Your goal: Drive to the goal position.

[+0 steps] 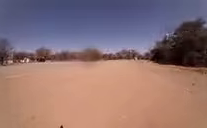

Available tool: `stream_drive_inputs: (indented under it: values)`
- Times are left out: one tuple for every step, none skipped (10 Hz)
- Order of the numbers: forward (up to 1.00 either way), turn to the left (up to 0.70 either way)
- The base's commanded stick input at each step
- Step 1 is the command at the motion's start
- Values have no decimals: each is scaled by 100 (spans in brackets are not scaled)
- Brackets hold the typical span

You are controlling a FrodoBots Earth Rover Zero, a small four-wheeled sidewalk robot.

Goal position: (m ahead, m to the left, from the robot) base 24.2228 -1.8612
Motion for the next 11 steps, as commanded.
stream_drive_inputs:
  values:
    - [100,0]
    - [100,0]
    - [100,0]
    - [100,0]
    - [100,0]
    - [100,0]
    - [100,0]
    - [100,0]
    - [100,0]
    - [100,0]
    - [100,0]
